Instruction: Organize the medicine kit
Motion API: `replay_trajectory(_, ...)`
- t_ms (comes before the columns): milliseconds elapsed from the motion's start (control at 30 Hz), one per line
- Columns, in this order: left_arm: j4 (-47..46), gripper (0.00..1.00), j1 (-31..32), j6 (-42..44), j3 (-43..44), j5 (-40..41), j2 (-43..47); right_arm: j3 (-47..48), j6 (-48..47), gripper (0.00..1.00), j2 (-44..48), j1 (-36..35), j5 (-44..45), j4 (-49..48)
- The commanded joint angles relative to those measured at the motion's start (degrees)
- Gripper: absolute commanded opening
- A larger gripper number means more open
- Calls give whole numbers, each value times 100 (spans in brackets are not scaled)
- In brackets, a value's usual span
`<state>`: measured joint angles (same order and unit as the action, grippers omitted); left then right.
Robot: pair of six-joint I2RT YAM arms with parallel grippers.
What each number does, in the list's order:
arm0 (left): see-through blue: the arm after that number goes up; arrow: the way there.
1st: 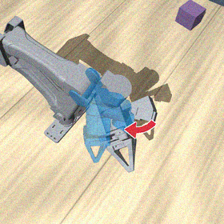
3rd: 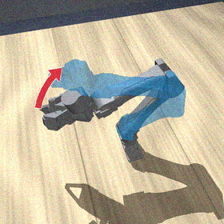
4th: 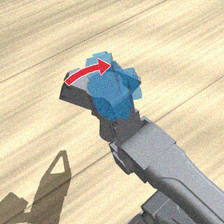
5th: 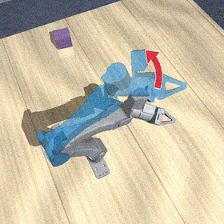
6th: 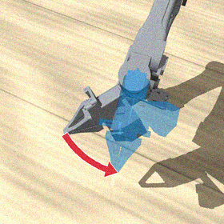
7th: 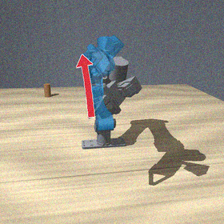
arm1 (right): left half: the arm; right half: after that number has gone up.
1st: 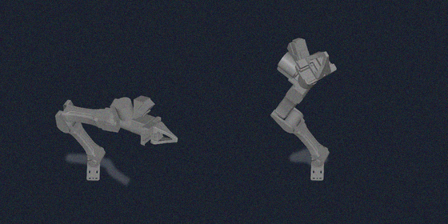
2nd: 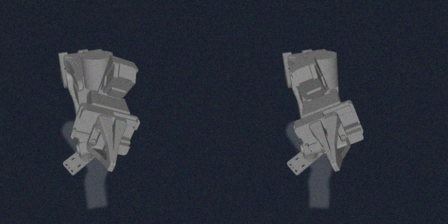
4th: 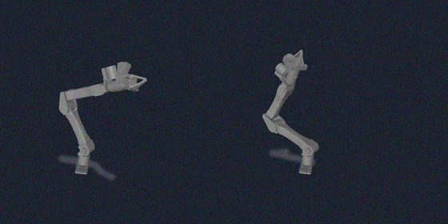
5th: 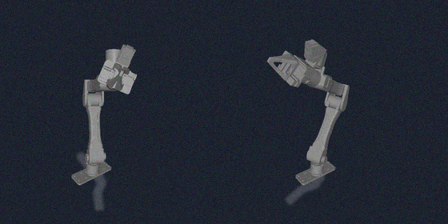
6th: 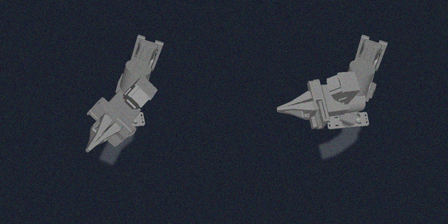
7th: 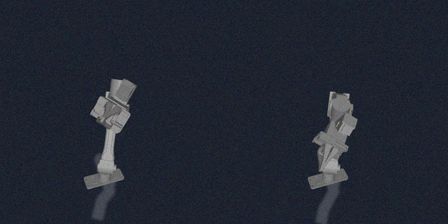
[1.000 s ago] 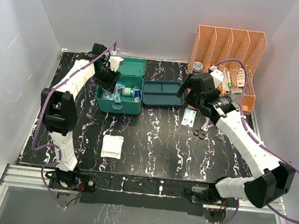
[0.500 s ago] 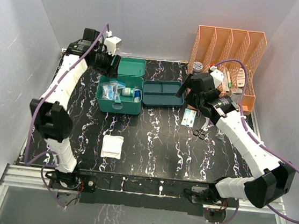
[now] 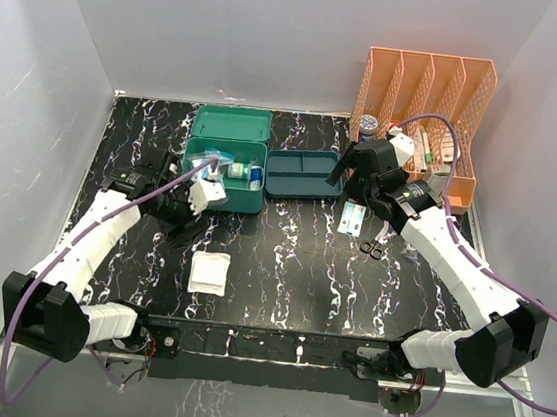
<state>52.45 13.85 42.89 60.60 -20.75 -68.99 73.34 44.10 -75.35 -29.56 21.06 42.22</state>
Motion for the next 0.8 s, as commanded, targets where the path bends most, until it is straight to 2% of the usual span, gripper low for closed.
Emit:
replay_trajectory(0, -24, 68, 10, 887, -261, -124, -95, 143, 68, 98, 55, 21, 74, -167)
replay_trajectory(267, -462, 72, 54, 1021, -805, -59, -578, 85, 162, 98, 273, 21, 232, 18)
replay_trajectory(533, -883, 89, 322, 1977, -1619, -175, -488, 5, 296, 98, 465, 21, 327, 182)
replay_trajectory(767, -1426, 91, 680, 1881, -1857, -102, -794, -86, 432, 98, 617, 23, 355, 280)
